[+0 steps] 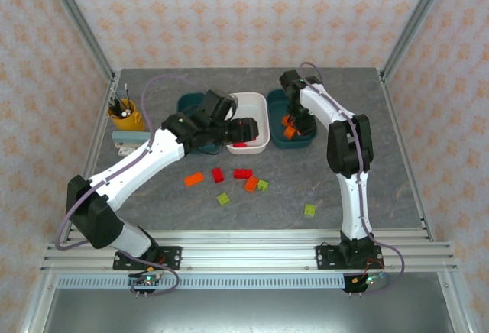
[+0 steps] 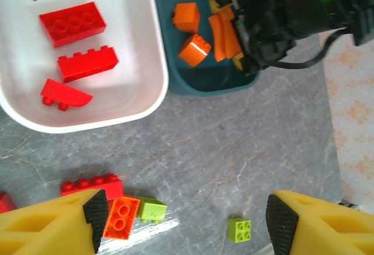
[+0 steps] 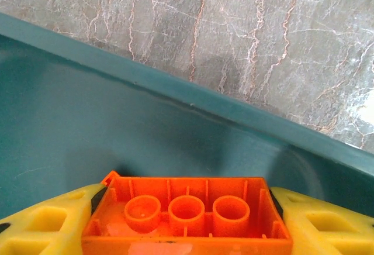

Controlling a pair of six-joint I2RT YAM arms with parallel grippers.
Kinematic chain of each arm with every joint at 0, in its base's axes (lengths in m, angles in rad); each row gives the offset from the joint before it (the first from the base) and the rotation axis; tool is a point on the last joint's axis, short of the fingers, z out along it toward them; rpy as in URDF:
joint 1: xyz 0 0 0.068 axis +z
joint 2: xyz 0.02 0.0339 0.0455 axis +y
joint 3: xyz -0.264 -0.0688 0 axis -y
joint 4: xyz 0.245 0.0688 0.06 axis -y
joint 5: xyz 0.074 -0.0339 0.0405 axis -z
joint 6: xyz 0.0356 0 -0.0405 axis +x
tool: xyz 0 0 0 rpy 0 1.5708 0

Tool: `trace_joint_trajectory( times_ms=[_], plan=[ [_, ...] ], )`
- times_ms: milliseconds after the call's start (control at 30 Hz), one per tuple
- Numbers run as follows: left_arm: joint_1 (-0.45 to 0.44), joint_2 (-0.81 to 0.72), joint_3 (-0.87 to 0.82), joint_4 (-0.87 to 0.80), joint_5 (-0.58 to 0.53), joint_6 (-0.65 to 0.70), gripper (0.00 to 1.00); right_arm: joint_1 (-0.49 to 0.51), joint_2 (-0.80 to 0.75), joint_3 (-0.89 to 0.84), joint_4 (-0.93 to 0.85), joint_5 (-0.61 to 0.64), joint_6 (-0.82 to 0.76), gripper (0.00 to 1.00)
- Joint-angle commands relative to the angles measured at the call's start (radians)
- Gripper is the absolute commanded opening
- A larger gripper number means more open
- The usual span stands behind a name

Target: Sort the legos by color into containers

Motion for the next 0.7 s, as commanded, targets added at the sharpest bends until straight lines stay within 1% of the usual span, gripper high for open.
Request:
trace_joint_trajectory(
  times_ms=[0,100,167,300,400,467,533,600,667],
  plan=[
    [-0.029,0.003,0.055,-0.001,-0.019,0.024,0.75,-0.001,0.004,0.035,-0.027,0.015,-0.008,0.80],
    [-0.045,0.004,0.060,-0.015,-0.034,0.019,0.75,0.004,-0.005,0.083,-0.040,0.006,-0.034,0.89],
    [-0.052,0.003,0.052,-0.017,-0.041,0.012,0.75,0.009,-0.013,0.125,-0.056,0.006,-0.053,0.92],
    [-0.065,0.001,0.024,-0.034,-0.048,0.004,0.75,0.031,-0.079,0.174,-0.077,0.029,-0.079,0.92],
    [-0.085,0.005,-0.010,-0.032,-0.051,0.006,0.75,0.057,-0.179,0.144,-0.069,0.061,-0.128,0.89],
    [-0.104,0.015,-0.031,-0.032,-0.051,0.021,0.74,0.076,-0.279,0.068,-0.041,0.079,-0.188,0.88],
    [-0.125,0.035,-0.043,-0.045,-0.053,0.047,0.73,0.096,-0.405,-0.067,0.015,0.090,-0.259,0.86],
    [-0.143,0.055,-0.054,-0.069,-0.054,0.071,0.73,0.107,-0.578,-0.274,0.112,0.063,-0.358,0.85],
    [-0.150,0.071,-0.062,-0.108,-0.061,0.063,0.72,0.111,-0.732,-0.473,0.202,-0.005,-0.445,0.85]
  ],
)
